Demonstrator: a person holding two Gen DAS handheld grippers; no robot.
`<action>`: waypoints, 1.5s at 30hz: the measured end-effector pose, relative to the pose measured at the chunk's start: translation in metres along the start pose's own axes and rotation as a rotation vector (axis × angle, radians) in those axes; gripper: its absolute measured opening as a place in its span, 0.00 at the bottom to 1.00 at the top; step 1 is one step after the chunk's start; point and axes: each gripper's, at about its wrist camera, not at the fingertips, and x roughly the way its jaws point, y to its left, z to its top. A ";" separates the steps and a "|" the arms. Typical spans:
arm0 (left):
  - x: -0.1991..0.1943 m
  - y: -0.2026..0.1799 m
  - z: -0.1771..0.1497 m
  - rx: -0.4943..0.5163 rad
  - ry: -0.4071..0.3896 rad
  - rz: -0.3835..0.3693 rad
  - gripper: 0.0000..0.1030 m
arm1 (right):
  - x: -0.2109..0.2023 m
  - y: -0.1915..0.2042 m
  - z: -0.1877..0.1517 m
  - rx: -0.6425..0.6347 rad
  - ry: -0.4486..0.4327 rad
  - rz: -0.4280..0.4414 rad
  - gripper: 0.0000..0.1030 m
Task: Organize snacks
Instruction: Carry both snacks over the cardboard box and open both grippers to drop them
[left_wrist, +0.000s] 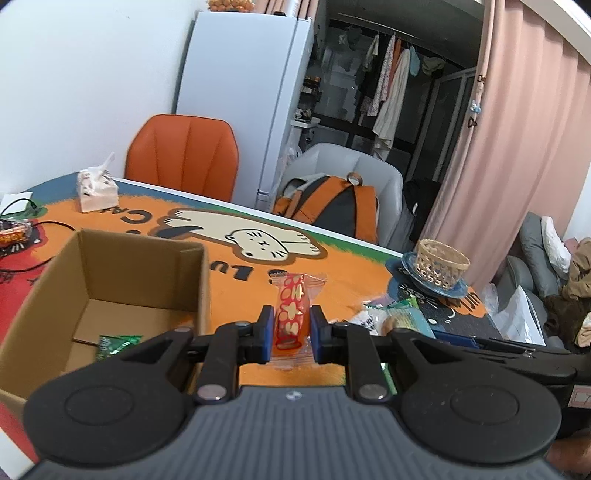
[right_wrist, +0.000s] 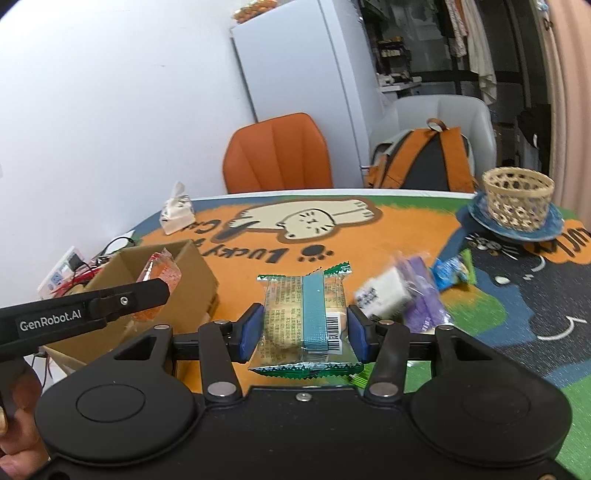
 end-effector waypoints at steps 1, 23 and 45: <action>-0.002 0.002 0.001 -0.004 -0.005 0.006 0.18 | 0.001 0.003 0.001 -0.003 -0.002 0.005 0.47; -0.019 0.073 0.019 -0.091 -0.059 0.123 0.18 | 0.027 0.063 0.026 -0.063 -0.020 0.088 0.47; -0.008 0.143 0.035 -0.162 -0.063 0.177 0.18 | 0.063 0.122 0.042 -0.134 -0.005 0.127 0.48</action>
